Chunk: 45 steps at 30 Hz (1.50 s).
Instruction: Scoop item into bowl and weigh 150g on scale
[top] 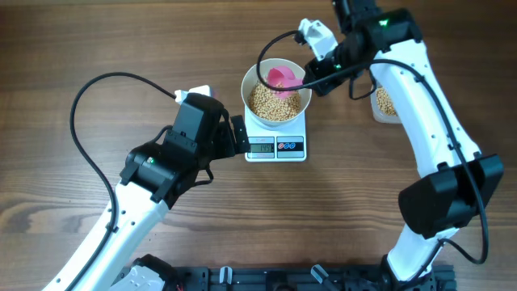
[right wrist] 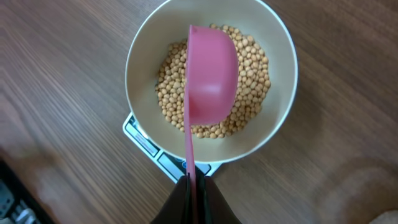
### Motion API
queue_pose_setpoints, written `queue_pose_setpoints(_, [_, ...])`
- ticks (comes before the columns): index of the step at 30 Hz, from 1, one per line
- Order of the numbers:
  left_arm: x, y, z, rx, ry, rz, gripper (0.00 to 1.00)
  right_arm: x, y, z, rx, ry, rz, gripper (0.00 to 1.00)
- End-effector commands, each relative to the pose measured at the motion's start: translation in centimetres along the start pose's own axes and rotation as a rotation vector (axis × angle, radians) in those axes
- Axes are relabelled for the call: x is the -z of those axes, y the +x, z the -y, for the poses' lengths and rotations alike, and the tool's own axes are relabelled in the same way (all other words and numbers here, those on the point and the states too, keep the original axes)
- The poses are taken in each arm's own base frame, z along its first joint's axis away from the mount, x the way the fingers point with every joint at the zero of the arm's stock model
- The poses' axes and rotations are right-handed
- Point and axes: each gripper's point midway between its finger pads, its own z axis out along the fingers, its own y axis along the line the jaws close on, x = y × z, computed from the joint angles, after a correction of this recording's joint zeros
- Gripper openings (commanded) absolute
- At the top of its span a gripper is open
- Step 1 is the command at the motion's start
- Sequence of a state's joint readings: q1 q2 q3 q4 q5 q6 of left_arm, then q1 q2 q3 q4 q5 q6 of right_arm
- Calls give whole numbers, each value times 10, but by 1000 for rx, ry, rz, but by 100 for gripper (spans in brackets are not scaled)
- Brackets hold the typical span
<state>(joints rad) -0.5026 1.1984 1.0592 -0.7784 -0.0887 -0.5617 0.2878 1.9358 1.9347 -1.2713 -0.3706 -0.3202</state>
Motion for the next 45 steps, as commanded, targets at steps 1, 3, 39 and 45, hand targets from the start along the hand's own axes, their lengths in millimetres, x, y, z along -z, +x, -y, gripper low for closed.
queue_pose_setpoints(1, [2,-3,-2,-3,-5,15,100,18,-8,-6,17,-37,59,4])
queue_pose_setpoints(3, [2,-3,-2,-4,-5,15,100,19,-8,-5,52,-35,60,4])
queue_pose_setpoints(39, [2,-3,-2,-4,-5,15,100,12,-21,-7,236,53,70,4])
queue_pose_setpoints(45, [2,-3,-2,-4,-5,15,100,12,-23,4,273,132,60,4])
